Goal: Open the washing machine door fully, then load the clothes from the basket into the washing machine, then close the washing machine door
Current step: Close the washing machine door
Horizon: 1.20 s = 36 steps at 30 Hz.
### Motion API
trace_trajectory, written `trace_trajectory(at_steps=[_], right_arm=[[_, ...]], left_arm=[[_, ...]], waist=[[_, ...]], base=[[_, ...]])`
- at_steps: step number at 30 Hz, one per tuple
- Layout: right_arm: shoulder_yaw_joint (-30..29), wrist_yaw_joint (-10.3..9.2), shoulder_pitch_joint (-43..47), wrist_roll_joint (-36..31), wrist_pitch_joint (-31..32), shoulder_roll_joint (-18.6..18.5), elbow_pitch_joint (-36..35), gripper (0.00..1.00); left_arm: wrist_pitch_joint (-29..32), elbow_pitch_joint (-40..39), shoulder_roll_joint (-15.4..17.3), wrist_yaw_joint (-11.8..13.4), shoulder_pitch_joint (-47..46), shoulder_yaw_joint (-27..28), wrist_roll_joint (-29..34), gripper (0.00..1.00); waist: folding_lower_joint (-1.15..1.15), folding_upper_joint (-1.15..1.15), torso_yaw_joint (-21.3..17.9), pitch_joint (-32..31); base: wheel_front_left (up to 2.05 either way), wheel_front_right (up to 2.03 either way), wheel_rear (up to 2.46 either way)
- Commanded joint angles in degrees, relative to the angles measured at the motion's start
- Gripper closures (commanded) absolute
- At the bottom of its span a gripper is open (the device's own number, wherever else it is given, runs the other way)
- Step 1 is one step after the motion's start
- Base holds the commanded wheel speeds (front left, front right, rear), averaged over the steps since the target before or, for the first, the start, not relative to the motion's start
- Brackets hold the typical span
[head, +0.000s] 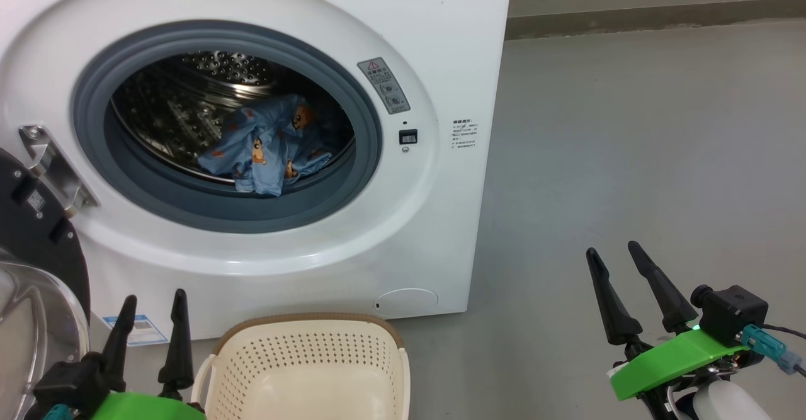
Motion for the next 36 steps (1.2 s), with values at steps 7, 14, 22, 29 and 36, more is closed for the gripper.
trace_trajectory(at_steps=[7,14,22,29,36], right_arm=[[1.3,0.43,-1.0,0.4,-0.5,-0.7,-1.1,0.0],[1.5,0.43,-0.9,0.5,-0.5,-0.9,-1.0,0.0],[1.9,0.43,-1.0,0.7,-0.5,-1.1,-0.8,0.0],[2.1,0.43,-1.1,0.9,-0.5,-1.2,-0.5,0.0],[2.2,0.43,-0.9,1.0,-0.5,-1.3,-0.4,0.0]], left_arm=[[-0.3,-1.7,0.9,-0.2,-0.9,2.0,0.4,0.0],[-0.3,-1.5,0.8,-0.2,-0.9,2.1,0.6,0.0],[-0.3,-1.6,0.5,-0.3,-0.8,2.1,0.6,0.0],[-0.3,-2.1,0.5,-0.3,-0.6,2.1,0.3,0.0],[-0.3,-2.5,0.7,-0.3,-0.2,1.9,0.1,0.0]], waist=[[0.0,0.0,0.0,0.0],[0.0,0.0,0.1,-0.2],[0.0,0.0,0.1,-0.3],[0.0,0.0,0.0,-0.4],[0.0,0.0,-0.2,-0.5]], base=[[0.0,0.0,0.0],[0.0,0.0,0.0],[0.0,0.0,0.0],[-0.38,0.38,0.0],[-1.22,1.22,0.0]])
